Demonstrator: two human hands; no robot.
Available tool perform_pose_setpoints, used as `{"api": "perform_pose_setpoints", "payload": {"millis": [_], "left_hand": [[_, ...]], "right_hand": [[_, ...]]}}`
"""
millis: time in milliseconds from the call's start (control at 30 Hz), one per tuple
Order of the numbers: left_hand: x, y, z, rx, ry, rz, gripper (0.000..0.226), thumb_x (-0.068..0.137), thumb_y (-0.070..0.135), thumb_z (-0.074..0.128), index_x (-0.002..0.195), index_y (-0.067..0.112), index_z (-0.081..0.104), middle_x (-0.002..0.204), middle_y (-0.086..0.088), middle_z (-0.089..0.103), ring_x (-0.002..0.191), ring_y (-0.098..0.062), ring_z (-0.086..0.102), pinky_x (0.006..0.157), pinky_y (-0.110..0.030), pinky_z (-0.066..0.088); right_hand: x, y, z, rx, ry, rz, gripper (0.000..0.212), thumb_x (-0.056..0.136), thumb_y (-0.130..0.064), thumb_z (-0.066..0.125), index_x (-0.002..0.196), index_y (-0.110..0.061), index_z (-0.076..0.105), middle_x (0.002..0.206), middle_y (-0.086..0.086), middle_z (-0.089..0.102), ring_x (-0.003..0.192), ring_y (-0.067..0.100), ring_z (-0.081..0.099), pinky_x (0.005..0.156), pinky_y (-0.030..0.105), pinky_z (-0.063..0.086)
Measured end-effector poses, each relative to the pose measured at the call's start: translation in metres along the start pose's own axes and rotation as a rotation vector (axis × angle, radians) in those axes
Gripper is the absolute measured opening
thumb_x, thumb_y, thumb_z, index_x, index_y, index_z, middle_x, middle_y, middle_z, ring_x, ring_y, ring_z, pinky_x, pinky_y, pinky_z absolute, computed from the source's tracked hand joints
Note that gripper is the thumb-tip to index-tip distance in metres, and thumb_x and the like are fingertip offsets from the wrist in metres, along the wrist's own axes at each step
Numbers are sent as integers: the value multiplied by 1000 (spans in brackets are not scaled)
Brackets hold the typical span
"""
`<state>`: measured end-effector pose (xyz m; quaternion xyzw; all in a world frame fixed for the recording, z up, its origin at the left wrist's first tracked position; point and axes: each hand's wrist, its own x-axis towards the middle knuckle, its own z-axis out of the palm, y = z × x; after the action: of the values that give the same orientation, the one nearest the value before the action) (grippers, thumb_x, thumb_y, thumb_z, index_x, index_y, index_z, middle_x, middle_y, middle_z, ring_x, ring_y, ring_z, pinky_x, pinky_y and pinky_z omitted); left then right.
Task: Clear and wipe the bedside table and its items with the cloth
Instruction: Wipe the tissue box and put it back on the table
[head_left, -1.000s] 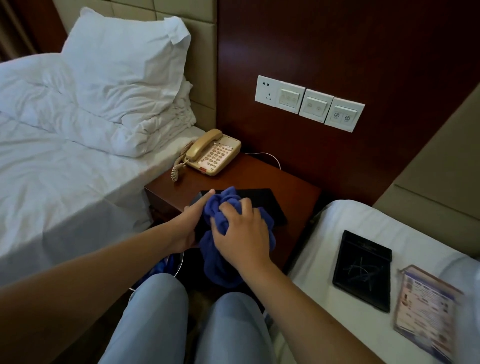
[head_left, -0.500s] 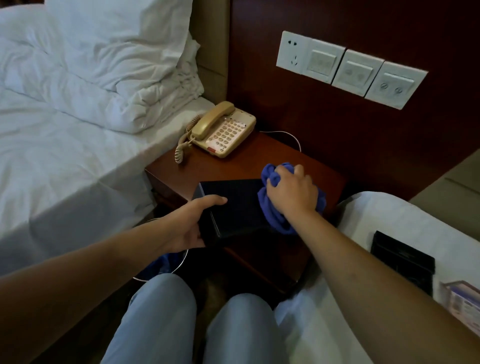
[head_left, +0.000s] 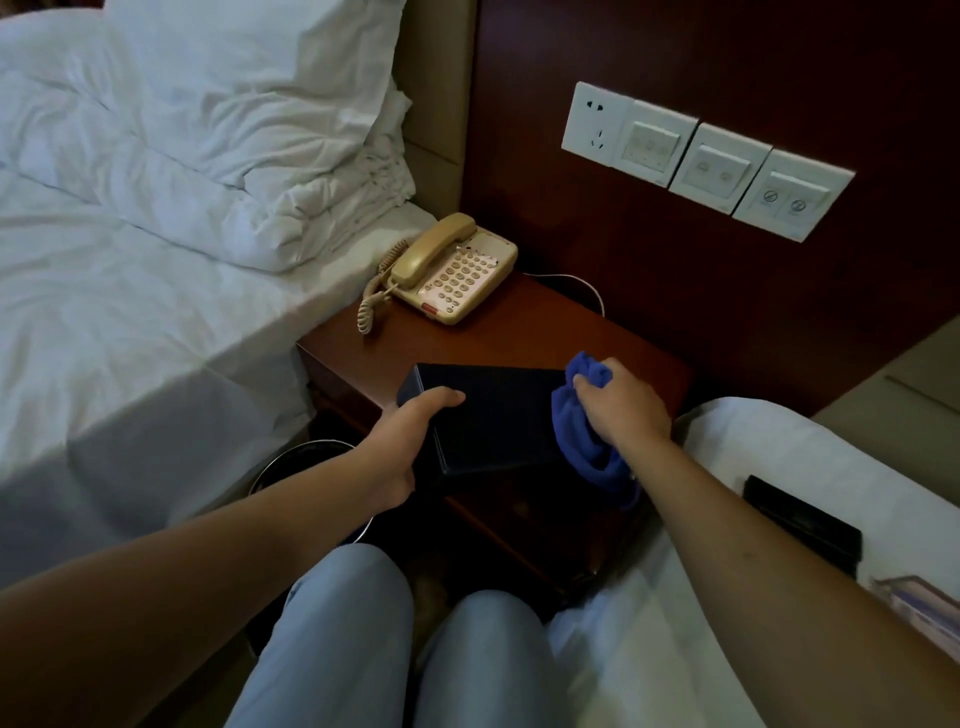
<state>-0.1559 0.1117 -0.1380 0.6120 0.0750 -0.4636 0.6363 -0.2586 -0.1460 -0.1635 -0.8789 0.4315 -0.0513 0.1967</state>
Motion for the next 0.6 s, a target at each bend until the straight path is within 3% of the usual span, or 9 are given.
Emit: {"api": "perform_pose_setpoints", "payload": {"millis": [100,233,333,467,533,600], "left_hand": [[-12,-3,2,11,2,2,95,57,45,91,141,29,49,123,-11,72,101,-36,75,82,-53,62],[-39,0,8,70,-14,34,105,53,49,95,142,34,42,130,-9,64,110,-35,69,92,-54,59],[-80,16,23,139,-92,73,77,74,39,86,135,28,40,124,-9,61,108,-33,67,89,-48,59],[-125,30,35,206,-220,170,68,79,33,83,136,31,46,123,-9,67,104,-31,71,75,-41,62],[-147,34,37,261,-265,228,65,75,37,85,131,36,52,121,-5,71,107,-28,72,86,-44,60],[-165,38,35,300,-302,264,70,65,45,89,128,42,58,122,-2,73,112,-28,70,100,-51,55]], "right_hand": [[-35,21,-1,14,-26,48,38,93,-62,43,109,-30,54,99,6,64,87,30,62,73,39,49],[-79,41,-23,-25,-152,15,29,92,-57,41,99,-31,52,96,6,64,84,28,62,78,41,52],[-105,46,-60,39,-167,28,20,95,-48,47,98,-30,55,89,3,65,84,26,62,79,39,51],[-134,53,-120,690,-34,259,22,98,-38,60,110,-19,63,99,12,68,92,33,65,85,46,54],[-145,51,-155,959,-99,328,18,101,-36,57,109,-21,63,98,14,67,90,33,63,78,42,50],[-154,49,-189,1149,-135,321,17,100,-34,58,92,-20,58,81,11,63,77,27,59,74,39,46]]}}
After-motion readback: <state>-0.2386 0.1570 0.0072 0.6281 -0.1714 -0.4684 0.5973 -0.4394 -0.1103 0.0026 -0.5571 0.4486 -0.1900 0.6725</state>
